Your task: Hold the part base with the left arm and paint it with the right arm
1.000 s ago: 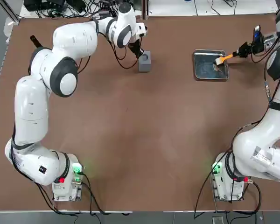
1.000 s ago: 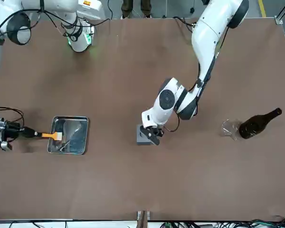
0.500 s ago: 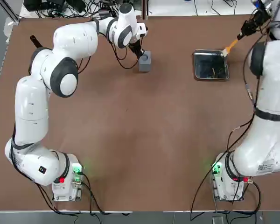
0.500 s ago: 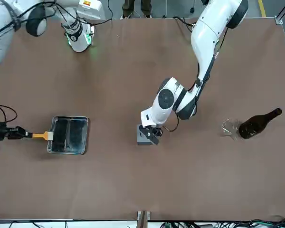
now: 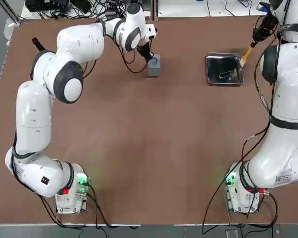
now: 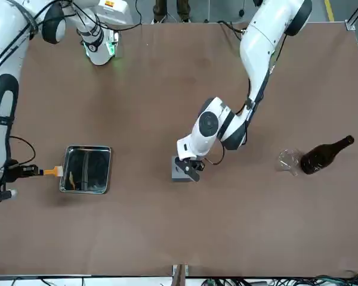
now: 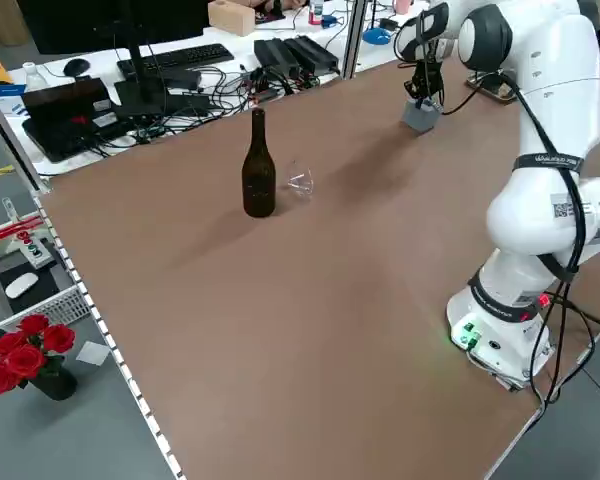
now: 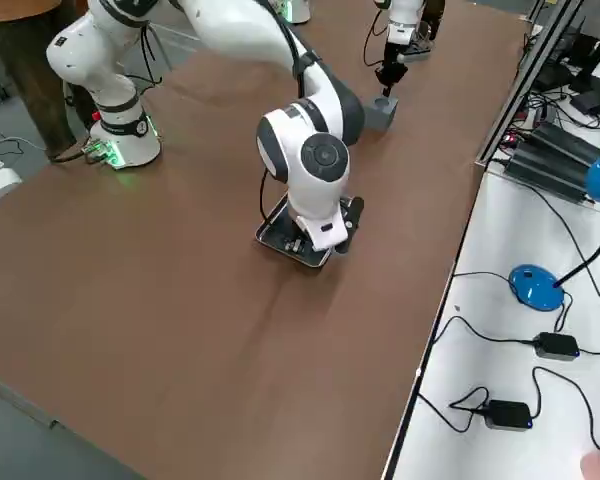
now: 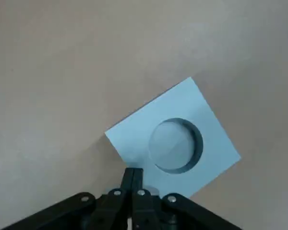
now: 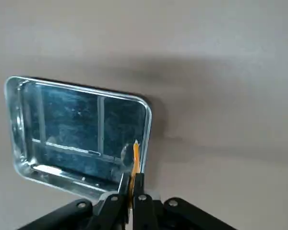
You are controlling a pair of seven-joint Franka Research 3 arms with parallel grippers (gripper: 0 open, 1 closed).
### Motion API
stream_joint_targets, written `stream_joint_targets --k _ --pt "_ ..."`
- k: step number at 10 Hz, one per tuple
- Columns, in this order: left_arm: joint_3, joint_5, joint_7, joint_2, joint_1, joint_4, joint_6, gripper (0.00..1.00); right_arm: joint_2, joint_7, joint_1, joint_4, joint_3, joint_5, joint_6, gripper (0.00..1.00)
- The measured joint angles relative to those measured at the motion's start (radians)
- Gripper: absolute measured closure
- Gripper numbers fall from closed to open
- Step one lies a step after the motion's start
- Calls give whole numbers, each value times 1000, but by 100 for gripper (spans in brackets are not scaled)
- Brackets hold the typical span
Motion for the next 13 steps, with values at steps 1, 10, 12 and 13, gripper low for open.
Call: stream_joint_targets --k 1,10,12,13 --pt "0 0 -1 0 0 0 0 97 0 9 0 -27 23 -6 36 95" --pt "0 0 -2 1 0 1 0 97 -43 410 6 -44 266 -116 74 95" --pt "0 0 -2 1 0 1 0 96 -60 520 10 -44 342 -118 76 95" --pt "0 0 -2 1 0 1 0 96 -69 560 11 -44 369 -119 76 95"
